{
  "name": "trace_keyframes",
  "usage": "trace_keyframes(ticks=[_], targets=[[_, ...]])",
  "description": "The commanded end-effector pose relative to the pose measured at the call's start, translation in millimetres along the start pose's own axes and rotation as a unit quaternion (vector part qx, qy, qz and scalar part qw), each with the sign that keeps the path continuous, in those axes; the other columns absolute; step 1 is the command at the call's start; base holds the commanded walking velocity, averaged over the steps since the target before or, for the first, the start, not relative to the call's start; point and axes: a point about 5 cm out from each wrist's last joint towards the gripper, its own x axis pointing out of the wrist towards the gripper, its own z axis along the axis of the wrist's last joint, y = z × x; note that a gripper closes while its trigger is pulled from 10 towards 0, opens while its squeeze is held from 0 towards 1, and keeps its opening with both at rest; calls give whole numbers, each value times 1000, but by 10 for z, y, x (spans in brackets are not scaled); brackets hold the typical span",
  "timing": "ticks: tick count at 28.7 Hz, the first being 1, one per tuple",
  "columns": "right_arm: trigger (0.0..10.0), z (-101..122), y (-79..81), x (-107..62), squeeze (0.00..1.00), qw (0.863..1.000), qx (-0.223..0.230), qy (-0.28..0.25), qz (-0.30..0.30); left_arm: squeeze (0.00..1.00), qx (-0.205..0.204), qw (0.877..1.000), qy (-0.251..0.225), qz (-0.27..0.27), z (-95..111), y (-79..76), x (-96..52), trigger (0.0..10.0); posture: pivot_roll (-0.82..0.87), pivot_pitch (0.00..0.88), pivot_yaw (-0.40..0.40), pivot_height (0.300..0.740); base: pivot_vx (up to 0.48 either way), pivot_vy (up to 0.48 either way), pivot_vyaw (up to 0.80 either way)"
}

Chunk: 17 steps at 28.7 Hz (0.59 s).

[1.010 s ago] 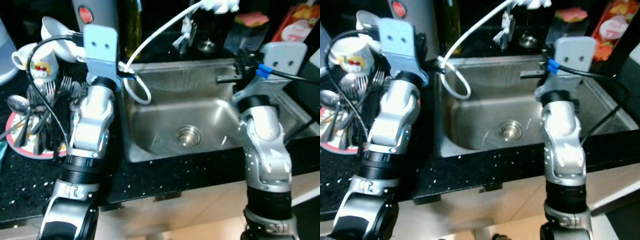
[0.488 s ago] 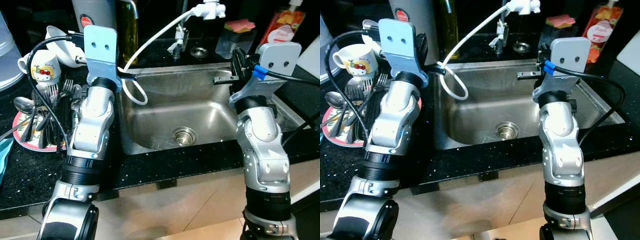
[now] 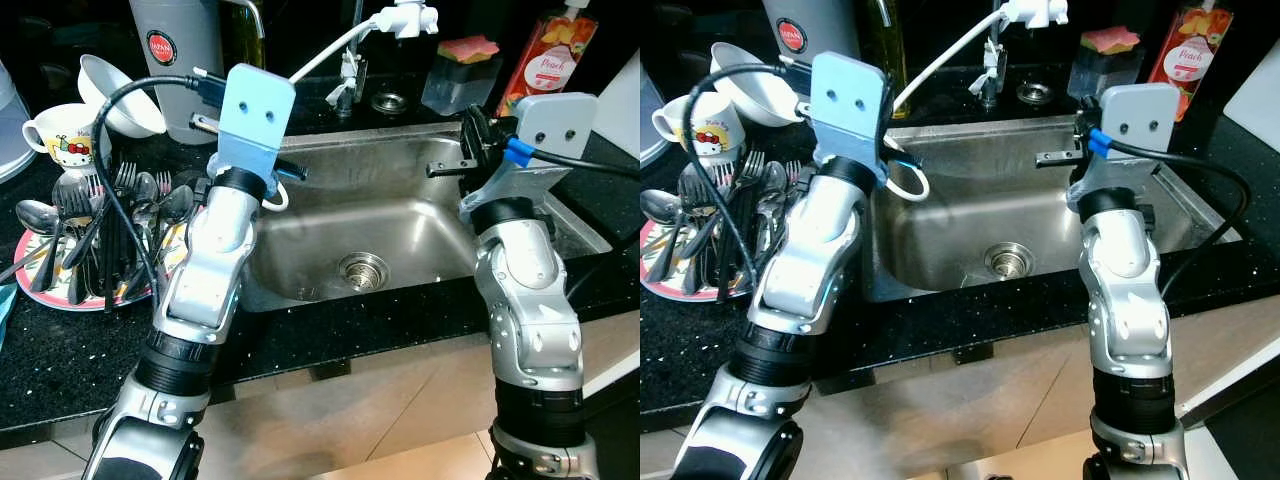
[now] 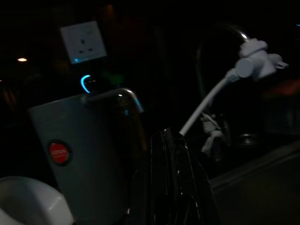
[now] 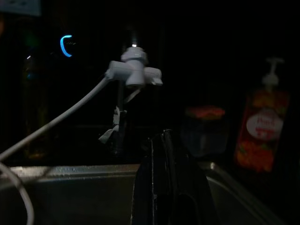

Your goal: Kitchen organization

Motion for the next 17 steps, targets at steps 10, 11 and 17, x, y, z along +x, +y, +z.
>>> trace_keyframes(ticks=[10, 11, 17], targets=[[10000, -87, -22, -5, 0, 998, 46, 23, -23, 0, -18, 1000, 11, 5, -3, -6, 1, 10000, 41, 84, -3, 740, 0, 0, 0], [10000, -92, -30, -5, 0, 998, 48, 24, -26, 0, -22, 1000, 14, 3, -9, -13, -7, 10000, 43, 80, -1, 740, 0, 0, 0], [10000, -108, -60, -12, 0, 998, 46, 29, -33, 0, -24, 1000, 15, -3, -8, -41, -28, 10000, 43, 70, 2, 740, 0, 0, 267]])
